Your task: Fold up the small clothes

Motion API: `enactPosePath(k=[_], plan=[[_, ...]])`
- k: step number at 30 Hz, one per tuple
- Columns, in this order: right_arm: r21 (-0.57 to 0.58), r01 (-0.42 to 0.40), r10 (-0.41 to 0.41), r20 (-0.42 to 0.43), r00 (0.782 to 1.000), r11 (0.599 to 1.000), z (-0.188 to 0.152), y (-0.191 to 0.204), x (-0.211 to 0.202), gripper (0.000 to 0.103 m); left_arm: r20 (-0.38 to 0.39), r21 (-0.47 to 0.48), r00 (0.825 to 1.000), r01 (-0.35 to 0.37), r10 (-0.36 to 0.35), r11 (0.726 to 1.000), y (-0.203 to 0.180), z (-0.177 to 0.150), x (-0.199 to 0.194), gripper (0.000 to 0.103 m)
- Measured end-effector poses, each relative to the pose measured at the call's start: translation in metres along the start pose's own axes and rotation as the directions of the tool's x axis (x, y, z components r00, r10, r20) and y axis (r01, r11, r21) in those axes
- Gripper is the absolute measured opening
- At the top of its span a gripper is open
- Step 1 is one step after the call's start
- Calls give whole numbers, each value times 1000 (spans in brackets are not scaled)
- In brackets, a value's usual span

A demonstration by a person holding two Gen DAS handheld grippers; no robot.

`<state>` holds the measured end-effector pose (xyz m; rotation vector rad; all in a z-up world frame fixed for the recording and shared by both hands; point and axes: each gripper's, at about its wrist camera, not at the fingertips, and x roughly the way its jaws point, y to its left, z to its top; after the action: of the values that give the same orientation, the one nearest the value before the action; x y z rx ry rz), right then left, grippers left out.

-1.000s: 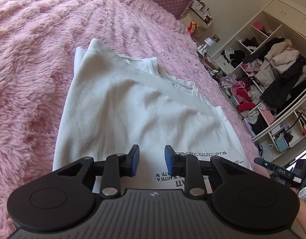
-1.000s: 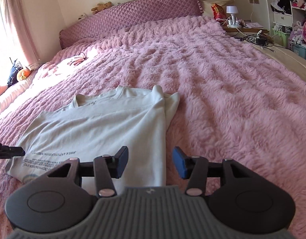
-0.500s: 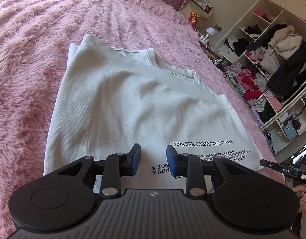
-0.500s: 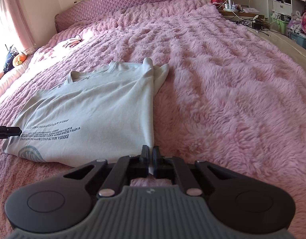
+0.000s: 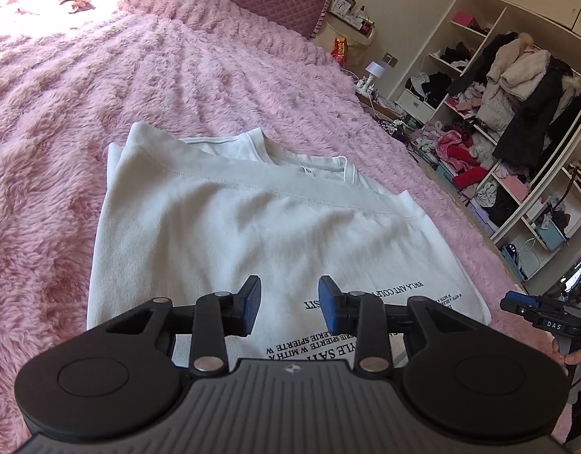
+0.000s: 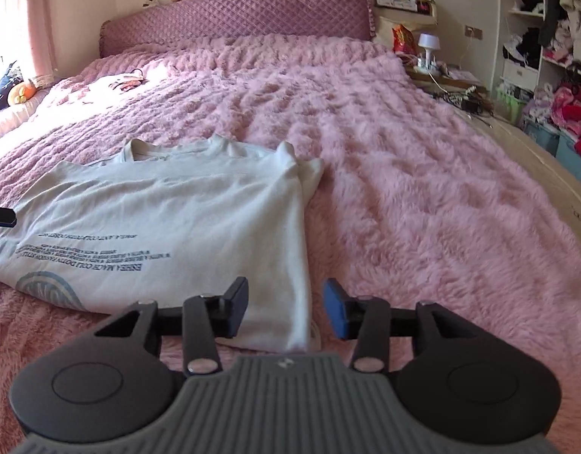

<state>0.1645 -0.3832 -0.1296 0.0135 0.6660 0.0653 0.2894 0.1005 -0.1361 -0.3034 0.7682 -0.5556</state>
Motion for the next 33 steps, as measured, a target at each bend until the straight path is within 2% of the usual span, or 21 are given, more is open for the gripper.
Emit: enactPosePath(k=[2, 4, 8, 10, 14, 18, 22, 26, 31, 33], plan=[[-24, -54, 54, 16, 998, 998, 11, 24, -2, 46, 15, -1, 1000, -23, 23, 1000, -1, 7, 7, 43], [-53, -107, 107, -3, 994, 993, 22, 54, 6, 46, 28, -31, 999, -28, 29, 999, 4, 15, 19, 43], [-131, -134, 134, -12, 991, 982, 27, 101, 26, 44, 30, -64, 994, -103, 105, 993, 16, 27, 42, 43], [-123, -153, 149, -40, 988, 981, 23, 113, 37, 42, 22, -93, 993, -113, 115, 989, 25, 29, 51, 43], [-115, -122, 111, -100, 989, 986, 9, 116, 60, 41, -4, -120, 990, -141, 142, 983, 40, 27, 64, 42], [-102, -107, 91, -150, 984, 989, -8, 104, 75, 38, -2, -122, 991, -134, 134, 983, 46, 24, 67, 42], [-105, -99, 82, -157, 984, 990, -9, 102, 75, 38, 5, -89, 989, -148, 149, 985, 34, 33, 62, 42], [-61, -114, 107, -115, 988, 992, 1, 111, 63, 39, 44, -27, 985, -167, 168, 986, 19, 44, 50, 42], [-128, -184, 177, -63, 982, 975, 12, 155, 46, 42, 61, 57, 978, -205, 201, 977, 6, 55, 33, 44], [-171, -233, 226, -56, 972, 957, 15, 181, 43, 45, 60, 88, 976, -216, 211, 972, 5, 57, 26, 47]])
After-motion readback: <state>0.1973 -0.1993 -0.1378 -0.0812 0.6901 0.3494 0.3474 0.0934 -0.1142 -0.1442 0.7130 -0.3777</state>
